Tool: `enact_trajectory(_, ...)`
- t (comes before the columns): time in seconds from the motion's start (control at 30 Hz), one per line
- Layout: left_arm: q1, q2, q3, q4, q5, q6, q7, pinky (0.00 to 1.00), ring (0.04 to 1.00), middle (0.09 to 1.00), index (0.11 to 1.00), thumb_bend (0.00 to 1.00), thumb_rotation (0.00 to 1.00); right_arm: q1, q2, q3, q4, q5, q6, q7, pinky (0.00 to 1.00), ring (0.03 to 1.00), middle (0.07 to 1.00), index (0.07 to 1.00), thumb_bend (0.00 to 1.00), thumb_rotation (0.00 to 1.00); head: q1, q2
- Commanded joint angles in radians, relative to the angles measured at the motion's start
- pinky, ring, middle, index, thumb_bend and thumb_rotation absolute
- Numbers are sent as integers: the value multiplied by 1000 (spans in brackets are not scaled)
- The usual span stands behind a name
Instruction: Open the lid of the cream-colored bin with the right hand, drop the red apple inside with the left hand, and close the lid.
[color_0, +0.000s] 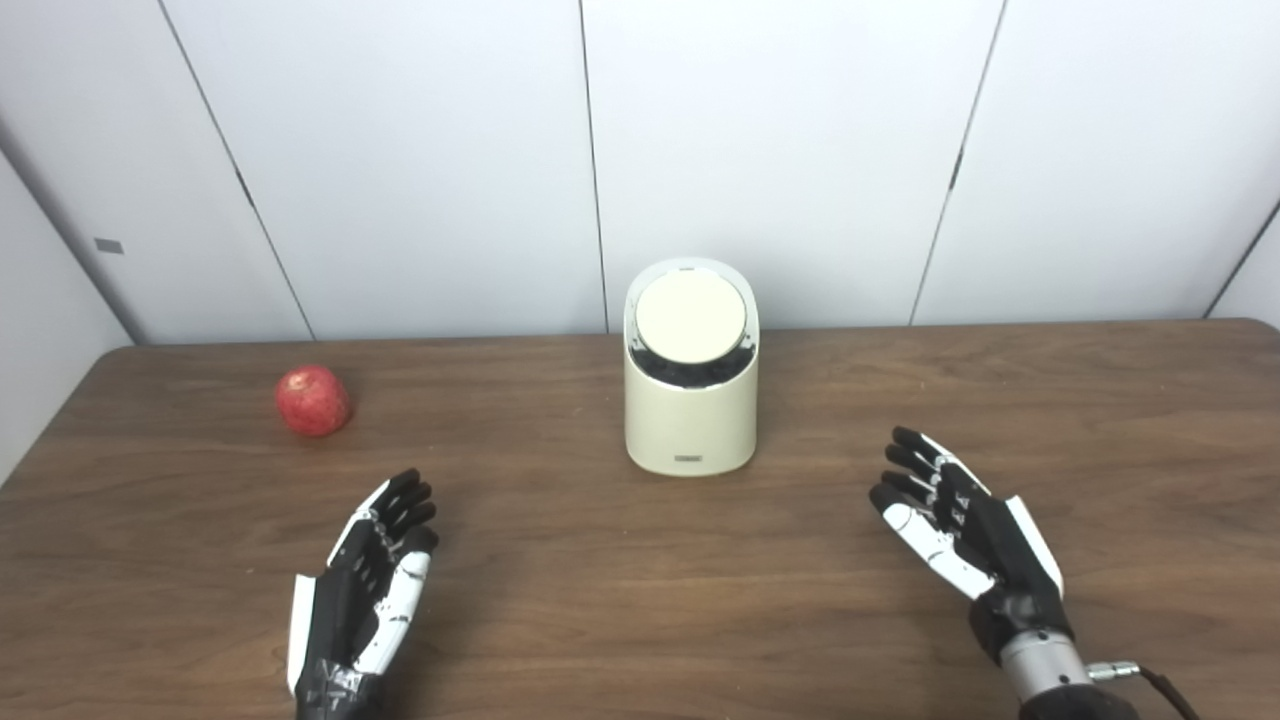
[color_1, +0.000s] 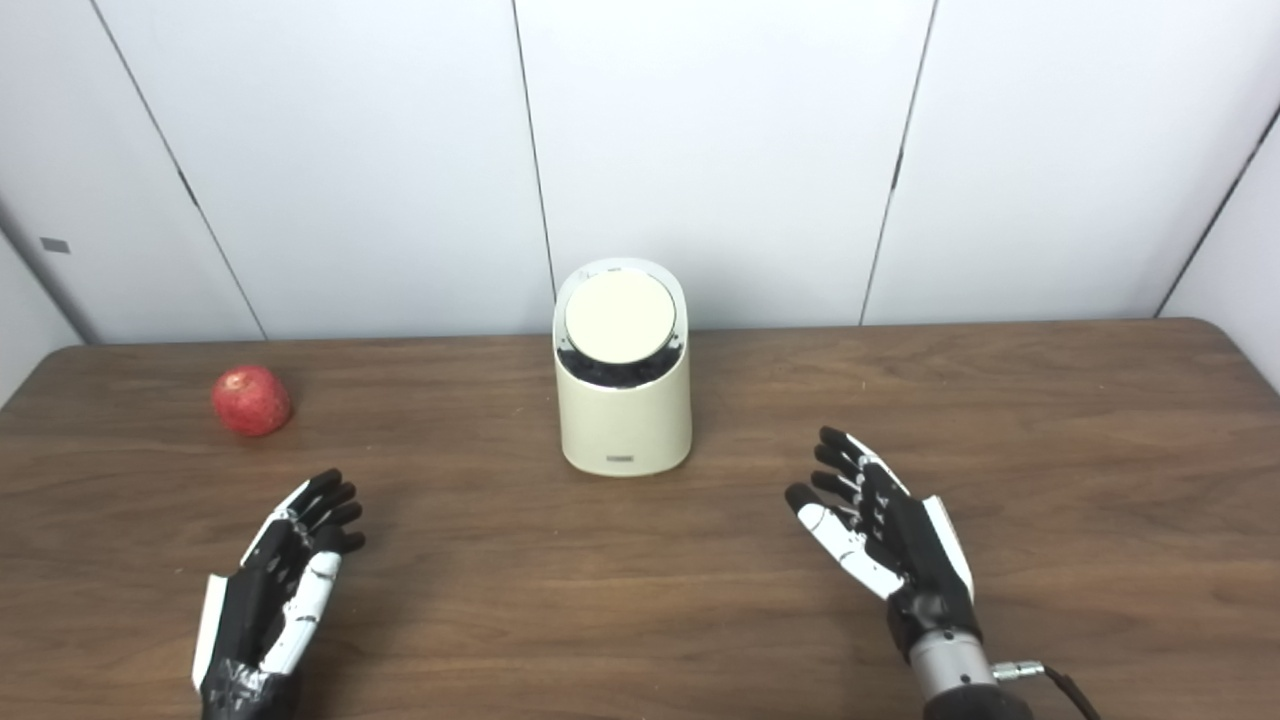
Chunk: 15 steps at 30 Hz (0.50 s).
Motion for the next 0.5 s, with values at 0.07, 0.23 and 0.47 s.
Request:
enact_trajectory(0.07,36,11,2,55,8,-28,1,742,812,833,862,433,557,-17,-4,-2,-30,2,-42,-4,715,830,867,856,510,471,1,0)
enact_trajectory(0.23,40,10,1,47,13,-26,2,737,808,831,857,442,554,-14,-7,0,-30,-2,-43,-3,719,825,864,856,527,486,-1,7)
enact_trajectory(0.47,37,11,3,47,7,-26,0,744,815,835,857,447,554,-16,-3,3,-35,-5,-30,-3,721,826,863,857,523,491,0,8)
